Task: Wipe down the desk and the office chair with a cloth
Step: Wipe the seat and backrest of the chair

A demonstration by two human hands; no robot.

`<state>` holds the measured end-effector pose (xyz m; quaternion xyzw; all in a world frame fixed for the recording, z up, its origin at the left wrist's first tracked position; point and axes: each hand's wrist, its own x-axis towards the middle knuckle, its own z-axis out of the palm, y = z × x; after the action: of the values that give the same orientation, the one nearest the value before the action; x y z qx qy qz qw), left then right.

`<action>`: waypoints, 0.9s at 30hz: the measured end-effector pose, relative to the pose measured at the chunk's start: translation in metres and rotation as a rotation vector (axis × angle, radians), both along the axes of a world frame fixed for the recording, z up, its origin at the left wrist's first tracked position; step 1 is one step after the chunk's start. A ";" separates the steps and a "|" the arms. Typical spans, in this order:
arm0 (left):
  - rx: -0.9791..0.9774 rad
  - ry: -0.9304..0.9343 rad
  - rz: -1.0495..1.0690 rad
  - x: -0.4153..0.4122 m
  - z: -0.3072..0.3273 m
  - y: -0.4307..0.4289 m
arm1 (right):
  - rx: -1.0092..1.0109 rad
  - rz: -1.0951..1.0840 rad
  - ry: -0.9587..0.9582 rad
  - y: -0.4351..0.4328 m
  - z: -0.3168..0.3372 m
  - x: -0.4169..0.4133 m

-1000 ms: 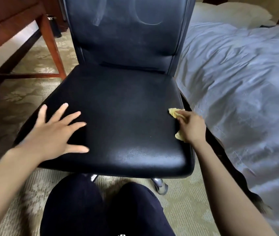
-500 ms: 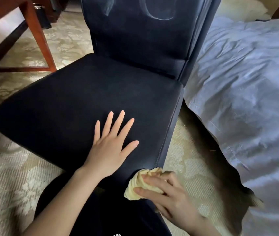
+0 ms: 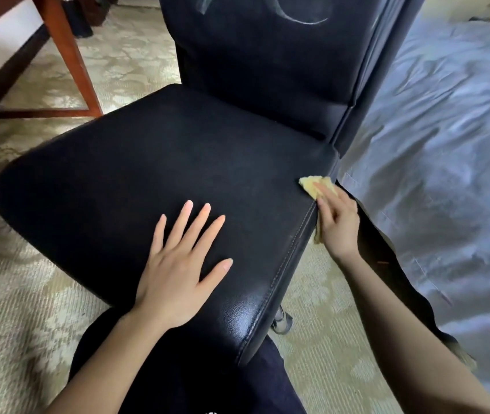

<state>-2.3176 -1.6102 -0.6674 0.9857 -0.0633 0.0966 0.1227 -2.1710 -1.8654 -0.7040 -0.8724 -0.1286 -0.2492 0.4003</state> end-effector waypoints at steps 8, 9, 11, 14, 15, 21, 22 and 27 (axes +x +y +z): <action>0.008 -0.008 -0.020 0.002 -0.002 0.000 | 0.494 -0.206 0.437 0.002 0.023 0.072; 0.015 -0.012 -0.014 0.003 -0.002 0.000 | 0.555 -0.223 0.452 0.004 0.024 0.077; 0.028 -0.018 0.002 0.004 -0.002 -0.001 | 0.584 -0.241 0.448 0.007 0.023 0.081; 0.048 -0.025 0.022 0.005 -0.003 -0.004 | 0.615 -0.223 0.455 0.013 0.016 0.070; 0.052 -0.026 0.026 0.006 -0.004 -0.005 | 0.623 -0.223 0.456 0.014 0.012 0.062; 0.100 -0.036 0.070 0.012 -0.007 -0.012 | 0.746 -0.191 0.424 0.035 -0.005 -0.013; 0.114 -0.036 0.079 0.013 -0.008 -0.014 | 0.753 -0.178 0.404 0.040 -0.006 -0.027; 0.158 -0.048 0.107 0.014 -0.011 -0.020 | 0.652 -0.078 0.323 0.056 -0.007 -0.093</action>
<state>-2.3032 -1.6306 -0.6781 0.9917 -0.0208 0.1212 0.0379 -2.2640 -1.8090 -0.7113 -0.7314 0.0557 -0.1512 0.6627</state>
